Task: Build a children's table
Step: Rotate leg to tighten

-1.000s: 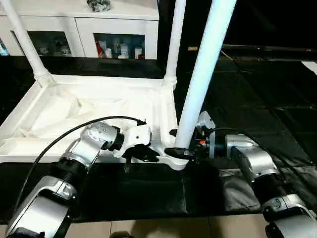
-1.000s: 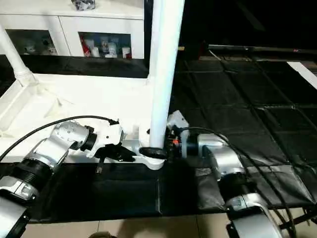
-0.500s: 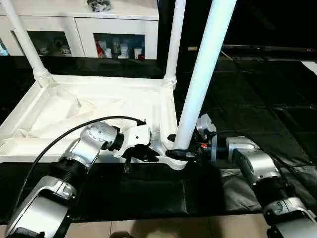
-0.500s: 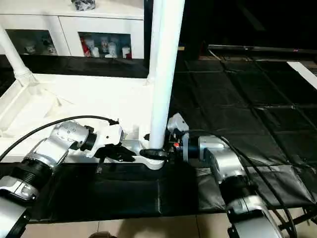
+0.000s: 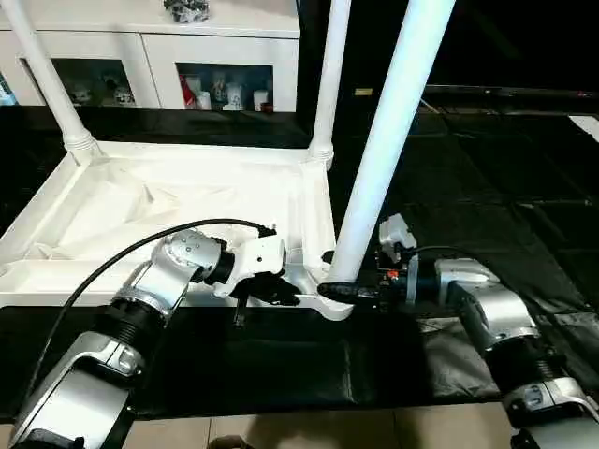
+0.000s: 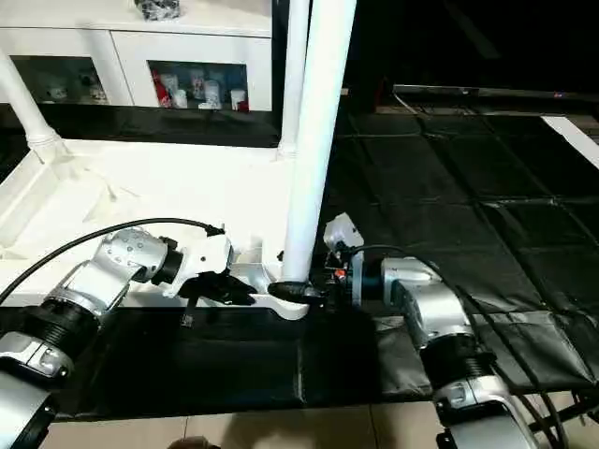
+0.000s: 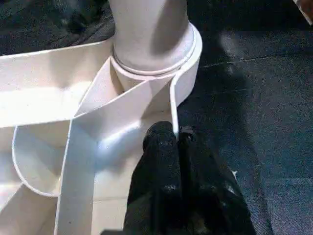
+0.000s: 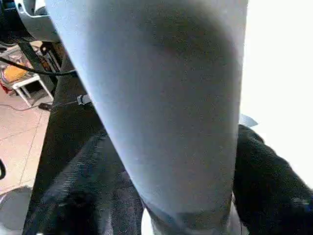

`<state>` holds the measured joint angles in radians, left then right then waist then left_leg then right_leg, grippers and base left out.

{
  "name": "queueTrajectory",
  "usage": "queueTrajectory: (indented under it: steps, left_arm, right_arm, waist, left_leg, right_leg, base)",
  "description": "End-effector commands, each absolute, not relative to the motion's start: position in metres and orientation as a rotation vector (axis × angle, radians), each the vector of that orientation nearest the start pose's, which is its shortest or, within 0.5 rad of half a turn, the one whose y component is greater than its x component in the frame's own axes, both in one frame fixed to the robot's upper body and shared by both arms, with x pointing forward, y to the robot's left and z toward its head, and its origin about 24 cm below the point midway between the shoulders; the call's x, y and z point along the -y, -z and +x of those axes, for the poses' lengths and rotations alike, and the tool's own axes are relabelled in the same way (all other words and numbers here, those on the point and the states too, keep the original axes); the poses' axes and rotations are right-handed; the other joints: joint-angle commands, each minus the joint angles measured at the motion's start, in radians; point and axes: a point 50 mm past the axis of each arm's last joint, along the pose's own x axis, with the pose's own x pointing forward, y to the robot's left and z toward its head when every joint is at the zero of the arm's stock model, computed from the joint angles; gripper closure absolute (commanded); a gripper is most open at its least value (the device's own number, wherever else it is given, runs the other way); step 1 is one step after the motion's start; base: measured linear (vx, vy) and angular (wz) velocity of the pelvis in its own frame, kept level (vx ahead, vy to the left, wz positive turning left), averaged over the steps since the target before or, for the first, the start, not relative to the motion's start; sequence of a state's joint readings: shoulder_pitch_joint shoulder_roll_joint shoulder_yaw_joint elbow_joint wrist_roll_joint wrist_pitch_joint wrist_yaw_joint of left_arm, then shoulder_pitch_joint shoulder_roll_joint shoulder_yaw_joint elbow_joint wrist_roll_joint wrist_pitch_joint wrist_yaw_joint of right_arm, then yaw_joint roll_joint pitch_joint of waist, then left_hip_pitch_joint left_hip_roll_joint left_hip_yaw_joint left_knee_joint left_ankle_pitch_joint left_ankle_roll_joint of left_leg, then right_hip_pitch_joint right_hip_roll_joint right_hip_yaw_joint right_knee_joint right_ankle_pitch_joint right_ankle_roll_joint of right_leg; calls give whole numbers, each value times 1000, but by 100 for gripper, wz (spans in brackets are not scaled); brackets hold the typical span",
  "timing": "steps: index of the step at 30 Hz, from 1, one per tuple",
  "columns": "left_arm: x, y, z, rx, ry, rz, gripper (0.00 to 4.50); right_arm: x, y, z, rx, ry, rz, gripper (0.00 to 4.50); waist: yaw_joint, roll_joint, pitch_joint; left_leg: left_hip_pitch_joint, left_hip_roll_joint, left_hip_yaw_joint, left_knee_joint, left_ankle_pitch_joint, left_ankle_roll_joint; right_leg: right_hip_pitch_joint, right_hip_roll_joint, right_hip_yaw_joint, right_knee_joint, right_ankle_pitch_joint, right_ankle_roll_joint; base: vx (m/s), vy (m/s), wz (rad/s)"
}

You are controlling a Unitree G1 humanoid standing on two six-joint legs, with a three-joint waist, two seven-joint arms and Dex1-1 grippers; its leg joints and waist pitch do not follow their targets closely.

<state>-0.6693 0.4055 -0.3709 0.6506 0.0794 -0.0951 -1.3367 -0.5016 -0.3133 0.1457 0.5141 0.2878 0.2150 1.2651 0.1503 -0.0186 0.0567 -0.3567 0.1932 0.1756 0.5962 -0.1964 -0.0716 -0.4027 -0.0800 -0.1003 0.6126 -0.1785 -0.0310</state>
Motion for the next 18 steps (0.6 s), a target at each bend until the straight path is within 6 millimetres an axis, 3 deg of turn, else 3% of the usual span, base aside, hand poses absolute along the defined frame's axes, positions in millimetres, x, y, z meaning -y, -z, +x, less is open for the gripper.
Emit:
queueTrajectory:
  steps: [1,3,6,7,18]
  left_arm:
    - [-124,-67,319,-393,1557,694,450]
    - [-125,-67,319,-395,1559,695,450]
    - [-125,-67,320,-396,1558,695,450]
    - [-125,-67,320,-396,1558,695,450]
    - [-126,-69,322,-398,1545,695,450]
  right_arm:
    - [138,-59,303,-275,-1337,84,131]
    - [138,-58,303,-274,-1331,88,169]
    - [138,-57,303,-280,-1327,94,179]
    - [137,-57,303,-281,-1328,96,205]
    - [132,-54,299,-299,-1359,150,235]
  waist:
    - [-4,2,-73]
    - [-4,2,-73]
    - [-4,1,-73]
    - [-3,3,-73]
    - [-3,8,-73]
  left_leg:
    - [6,49,-11,-69,-127,32]
    - [6,48,-10,-69,-129,32]
    - [6,48,-10,-68,-129,30]
    - [6,49,-11,-69,-129,30]
    - [7,49,-11,-70,-143,26]
  right_leg:
    - [56,-84,60,-67,-203,-191]
    - [57,-84,60,-67,-200,-193]
    - [57,-84,60,-67,-204,-193]
    - [57,-85,60,-67,-202,-194]
    - [57,-84,60,-67,-198,-199]
  base:
    - [0,0,0]
    - [0,0,0]
    - [0,0,0]
    - [0,0,0]
    - [0,0,0]
